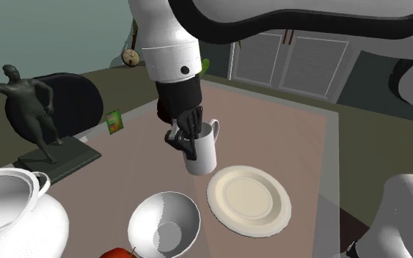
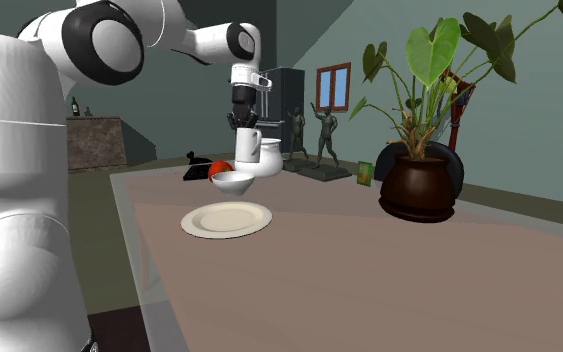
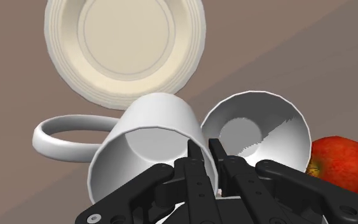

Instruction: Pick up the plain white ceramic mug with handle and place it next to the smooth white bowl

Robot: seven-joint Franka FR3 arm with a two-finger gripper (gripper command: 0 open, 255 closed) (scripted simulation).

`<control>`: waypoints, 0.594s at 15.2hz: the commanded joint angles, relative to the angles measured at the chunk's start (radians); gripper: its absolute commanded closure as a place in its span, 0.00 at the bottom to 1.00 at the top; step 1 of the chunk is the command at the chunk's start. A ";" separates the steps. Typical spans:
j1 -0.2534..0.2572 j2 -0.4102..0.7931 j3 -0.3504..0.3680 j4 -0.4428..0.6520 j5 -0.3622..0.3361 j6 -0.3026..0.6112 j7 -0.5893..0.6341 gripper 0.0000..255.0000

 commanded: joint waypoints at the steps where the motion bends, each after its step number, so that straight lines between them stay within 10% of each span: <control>1: 0.031 0.016 0.022 0.016 0.000 -0.002 0.054 1.00; 9: 0.171 0.127 0.097 0.151 -0.025 -0.034 0.259 1.00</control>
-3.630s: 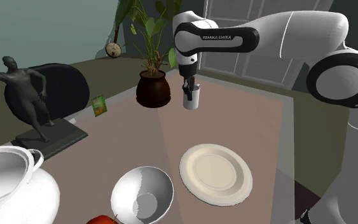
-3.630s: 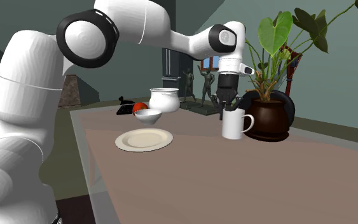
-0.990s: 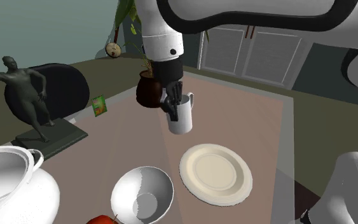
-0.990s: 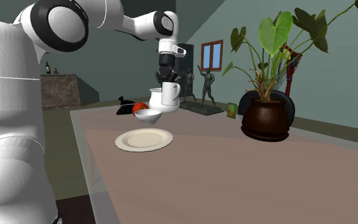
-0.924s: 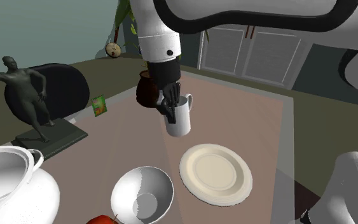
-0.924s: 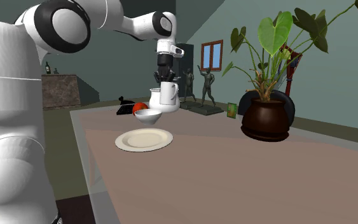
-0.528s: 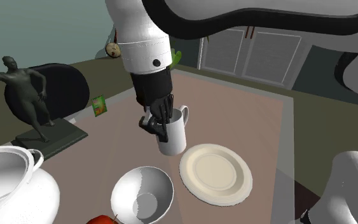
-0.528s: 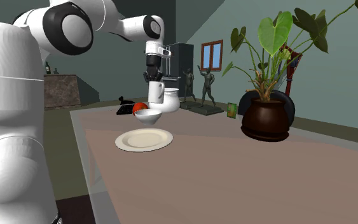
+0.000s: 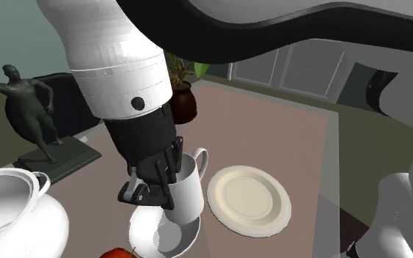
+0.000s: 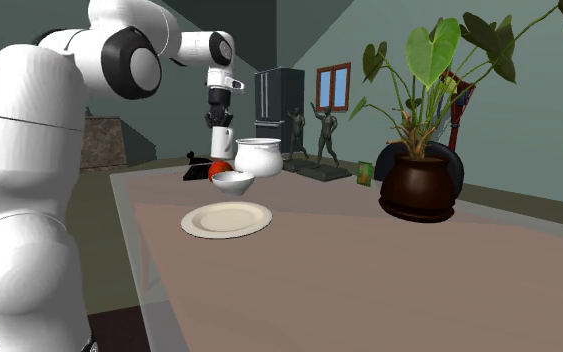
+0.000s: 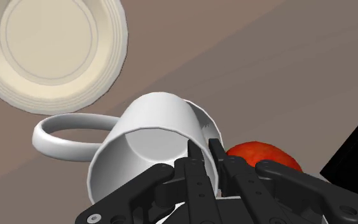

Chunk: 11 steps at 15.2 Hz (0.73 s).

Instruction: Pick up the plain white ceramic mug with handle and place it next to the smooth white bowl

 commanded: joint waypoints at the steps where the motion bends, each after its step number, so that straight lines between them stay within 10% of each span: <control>1: 0.038 0.029 0.016 0.035 -0.008 -0.008 0.052 1.00; 11: 0.355 0.371 0.047 0.553 -0.139 -0.188 0.281 1.00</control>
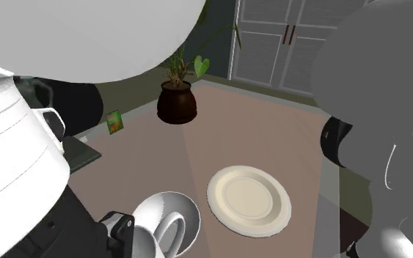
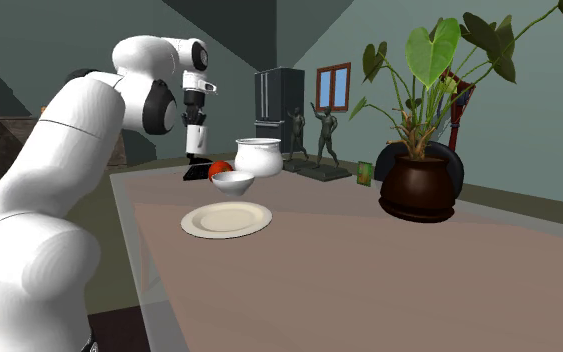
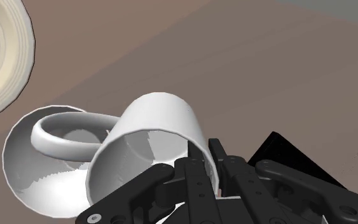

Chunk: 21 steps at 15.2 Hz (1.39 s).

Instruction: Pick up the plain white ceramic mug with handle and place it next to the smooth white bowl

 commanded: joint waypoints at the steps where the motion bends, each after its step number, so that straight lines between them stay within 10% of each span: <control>1: 0.077 0.086 -0.008 0.150 -0.032 -0.059 0.027 1.00; 8: -0.023 -0.043 0.013 -0.183 0.021 0.137 0.029 1.00; 21: -0.086 -0.112 0.017 -0.474 0.049 0.357 0.019 1.00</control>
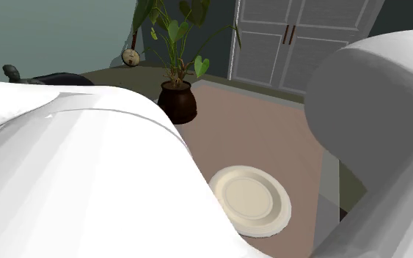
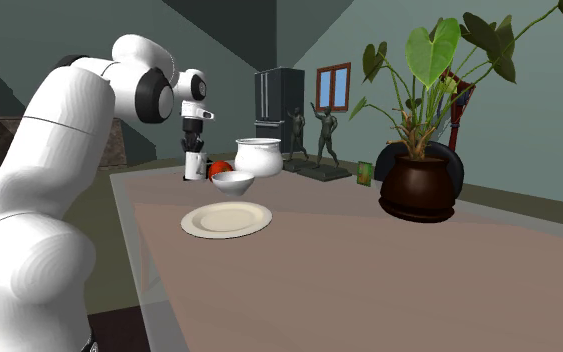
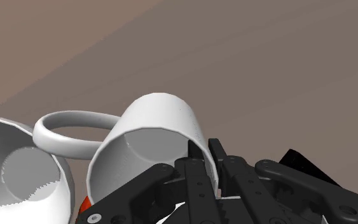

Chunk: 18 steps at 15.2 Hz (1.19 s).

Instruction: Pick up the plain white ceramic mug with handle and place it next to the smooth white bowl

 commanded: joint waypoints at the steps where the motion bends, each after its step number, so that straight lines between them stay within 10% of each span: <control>1: -0.007 -0.007 0.000 -0.037 0.002 0.031 -0.002 1.00; 12: -0.015 -0.011 -0.001 -0.091 0.004 0.080 -0.004 1.00; 13: -0.015 -0.011 -0.001 -0.091 0.004 0.080 -0.004 0.00; 18: -0.015 -0.011 -0.001 -0.091 0.004 0.080 -0.004 0.00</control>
